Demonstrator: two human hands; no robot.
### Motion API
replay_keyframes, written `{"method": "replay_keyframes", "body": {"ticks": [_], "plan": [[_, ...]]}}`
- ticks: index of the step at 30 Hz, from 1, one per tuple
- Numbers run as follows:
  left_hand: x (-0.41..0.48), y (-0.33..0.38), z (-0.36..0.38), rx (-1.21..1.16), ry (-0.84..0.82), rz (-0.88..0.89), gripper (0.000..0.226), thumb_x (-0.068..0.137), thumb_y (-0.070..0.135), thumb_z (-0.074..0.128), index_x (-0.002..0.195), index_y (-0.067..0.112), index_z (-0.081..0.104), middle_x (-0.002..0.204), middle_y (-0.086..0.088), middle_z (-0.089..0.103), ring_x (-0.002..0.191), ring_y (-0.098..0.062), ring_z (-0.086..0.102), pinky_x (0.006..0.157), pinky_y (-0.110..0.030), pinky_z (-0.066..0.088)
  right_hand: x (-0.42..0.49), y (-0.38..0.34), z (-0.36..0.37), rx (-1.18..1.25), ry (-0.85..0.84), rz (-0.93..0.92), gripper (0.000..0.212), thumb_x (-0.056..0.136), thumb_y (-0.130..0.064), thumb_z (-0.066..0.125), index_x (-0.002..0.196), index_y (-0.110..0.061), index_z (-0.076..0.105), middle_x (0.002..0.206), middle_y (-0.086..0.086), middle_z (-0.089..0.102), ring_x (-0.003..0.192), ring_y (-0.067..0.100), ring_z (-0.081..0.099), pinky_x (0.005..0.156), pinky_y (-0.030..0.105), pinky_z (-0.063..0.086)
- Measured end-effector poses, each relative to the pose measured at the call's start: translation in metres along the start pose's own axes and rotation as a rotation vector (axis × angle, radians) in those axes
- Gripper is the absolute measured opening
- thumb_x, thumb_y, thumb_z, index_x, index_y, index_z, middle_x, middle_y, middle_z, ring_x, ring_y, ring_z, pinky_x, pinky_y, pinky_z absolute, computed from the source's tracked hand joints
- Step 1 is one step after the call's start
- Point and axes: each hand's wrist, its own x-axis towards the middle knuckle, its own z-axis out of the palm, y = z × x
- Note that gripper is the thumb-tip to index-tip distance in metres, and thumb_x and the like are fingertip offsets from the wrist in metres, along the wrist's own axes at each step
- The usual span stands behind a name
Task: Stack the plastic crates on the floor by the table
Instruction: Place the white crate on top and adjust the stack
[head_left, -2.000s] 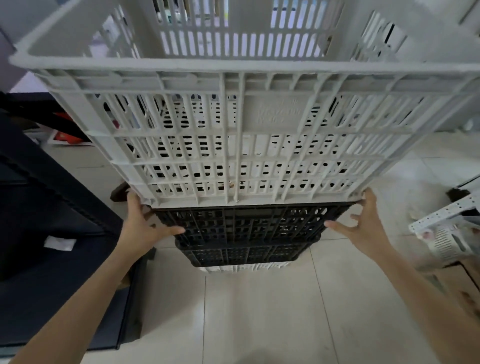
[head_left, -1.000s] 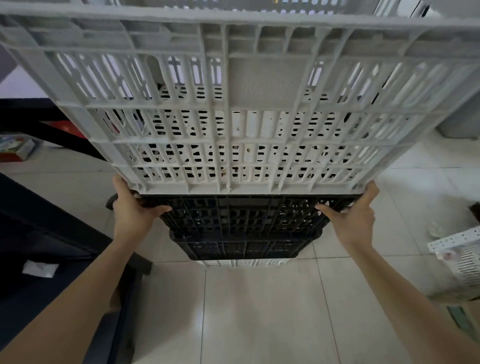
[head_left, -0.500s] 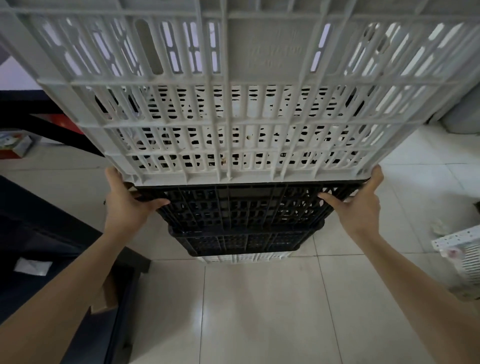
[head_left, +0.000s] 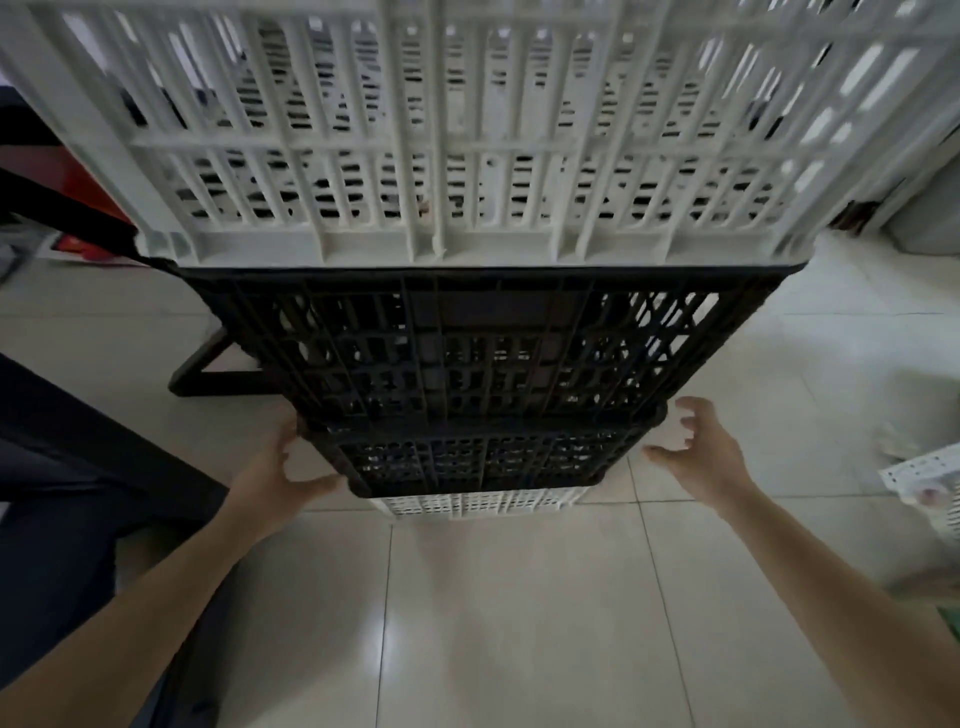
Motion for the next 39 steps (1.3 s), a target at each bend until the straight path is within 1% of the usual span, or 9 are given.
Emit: {"method": "replay_keyframes", "body": {"ticks": [8,14,17,23,28,30,32,35,39], "plan": [[0.038,-0.011,0.026,-0.057,0.245,0.11,0.078,0.07,0.026,0.084,0.135,0.014,0.043,0.134,-0.002,0.056,0.126,-0.022,0.051,0.103,-0.036,0.043,0.025,0.016,0.043,0.025,0.053,-0.016,0.06,0.077,-0.023,0.077,0.123,-0.012,0.04,0.118,0.004,0.056,0.109,0.029,0.057,0.088,0.04,0.046],[0.05,-0.011,0.019,-0.178,0.29,0.18,0.09,0.061,0.021,0.09,0.134,0.023,0.039,0.128,0.018,0.049,0.125,-0.007,0.048,0.108,-0.037,0.042,0.027,0.011,0.054,0.169,0.229,0.001,0.041,0.081,-0.029,0.072,0.104,-0.018,0.04,0.102,-0.001,0.057,0.084,0.016,0.052,0.063,0.015,0.035],[0.055,-0.004,0.01,-0.119,0.253,0.201,0.094,0.057,0.02,0.091,0.133,0.022,0.037,0.121,0.02,0.048,0.119,-0.004,0.046,0.103,-0.032,0.043,0.027,0.009,0.056,0.164,0.249,-0.007,0.046,0.082,-0.033,0.071,0.11,-0.013,0.042,0.1,0.001,0.06,0.084,0.017,0.052,0.077,0.027,0.034],[0.054,-0.004,0.009,-0.1,0.273,0.251,0.081,0.054,0.02,0.092,0.118,0.03,0.044,0.104,0.029,0.053,0.106,0.002,0.053,0.094,-0.025,0.047,0.028,0.01,0.055,0.157,0.273,-0.023,0.033,0.08,-0.036,0.072,0.098,-0.028,0.044,0.107,0.007,0.066,0.073,0.022,0.058,0.073,0.022,0.044],[0.053,-0.01,0.012,-0.168,0.287,0.276,0.075,0.056,0.018,0.092,0.112,0.035,0.044,0.105,0.027,0.057,0.101,0.011,0.054,0.078,-0.012,0.049,0.029,0.011,0.052,0.113,0.257,-0.056,0.045,0.081,-0.035,0.071,0.111,-0.015,0.044,0.095,0.002,0.06,0.083,0.022,0.058,0.086,0.036,0.043],[0.054,-0.012,0.013,-0.16,0.293,0.292,0.076,0.057,0.019,0.091,0.113,0.036,0.044,0.106,0.026,0.056,0.104,0.007,0.055,0.079,-0.014,0.05,0.029,0.011,0.051,0.121,0.248,-0.064,0.038,0.081,-0.037,0.071,0.106,-0.024,0.045,0.093,0.003,0.061,0.081,0.023,0.06,0.085,0.036,0.043],[0.054,-0.012,0.014,-0.16,0.292,0.306,0.075,0.058,0.019,0.091,0.116,0.034,0.045,0.108,0.025,0.057,0.105,0.008,0.055,0.08,-0.015,0.051,0.03,0.016,0.05,0.118,0.252,-0.049,0.033,0.078,-0.043,0.072,0.087,-0.045,0.04,0.089,0.004,0.066,0.071,0.009,0.064,0.081,0.033,0.046],[0.053,-0.014,0.015,-0.15,0.291,0.318,0.074,0.06,0.02,0.09,0.117,0.033,0.045,0.107,0.027,0.056,0.103,0.014,0.053,0.081,-0.015,0.049,0.032,0.021,0.045,0.1,0.23,-0.039,0.038,0.076,-0.047,0.072,0.077,-0.051,0.034,0.082,-0.003,0.065,0.059,-0.012,0.061,0.075,0.023,0.048],[0.05,-0.011,0.015,-0.113,0.304,0.327,0.075,0.061,0.02,0.089,0.12,0.03,0.044,0.104,0.029,0.054,0.1,0.013,0.054,0.071,-0.006,0.044,0.038,0.022,0.04,0.051,0.183,-0.068,0.042,0.08,-0.041,0.071,0.107,-0.026,0.042,0.078,-0.017,0.053,0.08,0.015,0.059,0.078,0.035,0.043]]}}
